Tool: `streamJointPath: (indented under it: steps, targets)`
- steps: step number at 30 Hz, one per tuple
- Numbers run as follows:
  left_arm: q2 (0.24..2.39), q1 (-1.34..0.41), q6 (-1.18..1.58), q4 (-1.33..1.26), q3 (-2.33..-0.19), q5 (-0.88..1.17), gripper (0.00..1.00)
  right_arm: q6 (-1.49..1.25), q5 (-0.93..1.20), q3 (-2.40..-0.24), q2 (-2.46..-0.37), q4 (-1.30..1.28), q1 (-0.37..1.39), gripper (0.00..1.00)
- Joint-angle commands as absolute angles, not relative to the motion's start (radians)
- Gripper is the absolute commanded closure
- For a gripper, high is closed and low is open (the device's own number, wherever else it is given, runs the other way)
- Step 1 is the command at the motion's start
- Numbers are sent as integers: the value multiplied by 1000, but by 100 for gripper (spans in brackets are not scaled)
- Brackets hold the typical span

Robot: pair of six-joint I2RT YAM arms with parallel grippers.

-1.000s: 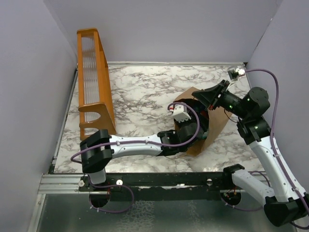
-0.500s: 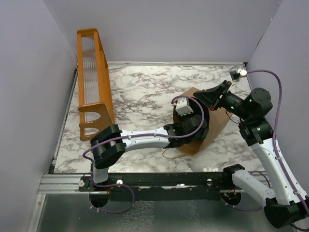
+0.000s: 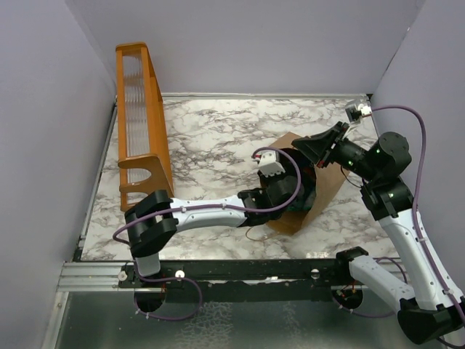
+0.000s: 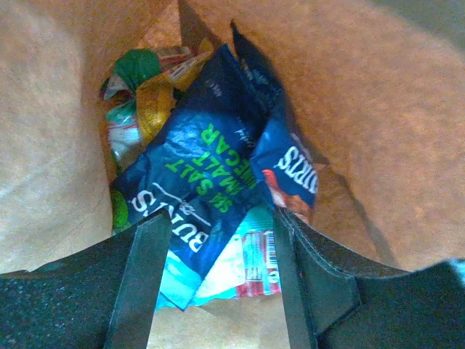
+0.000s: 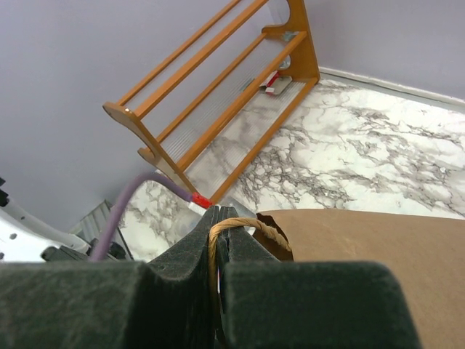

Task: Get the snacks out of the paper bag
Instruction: Take out the snack from the paper bag.

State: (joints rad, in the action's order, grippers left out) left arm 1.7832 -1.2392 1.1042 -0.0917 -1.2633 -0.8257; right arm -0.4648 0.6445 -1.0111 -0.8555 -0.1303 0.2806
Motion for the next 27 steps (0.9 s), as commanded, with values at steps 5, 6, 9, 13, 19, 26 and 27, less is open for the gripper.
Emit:
streamJointPath:
  steps: [5,6,9,13,19,26,27]
  targets:
    - [1702,-1240,1122,-139,-1255,-777,37,-452,634,-1052,-834,-115,285,99]
    - [1703,-1239,1120,-153,-1259,-760,35,-453,634,-1052,-834,-115,285,99]
    - [1723,-1220,1112,-197,-1274,-670,35,-456,639,-1055,-836,-114,285,99]
    - [1752,-1196,1136,-203,-1294,-612,40,-455,641,-1064,-835,-114,285,99]
    - [1794,-1176,1152,-206,-1313,-554,46,-429,624,-1081,-834,-145,285,99]
    - [1835,-1163,1114,-257,-1319,-489,54,-417,621,-1077,-833,-160,285,99]
    - [1842,-1162,1110,-258,-1323,-483,55,-415,619,-1077,-832,-164,285,99]
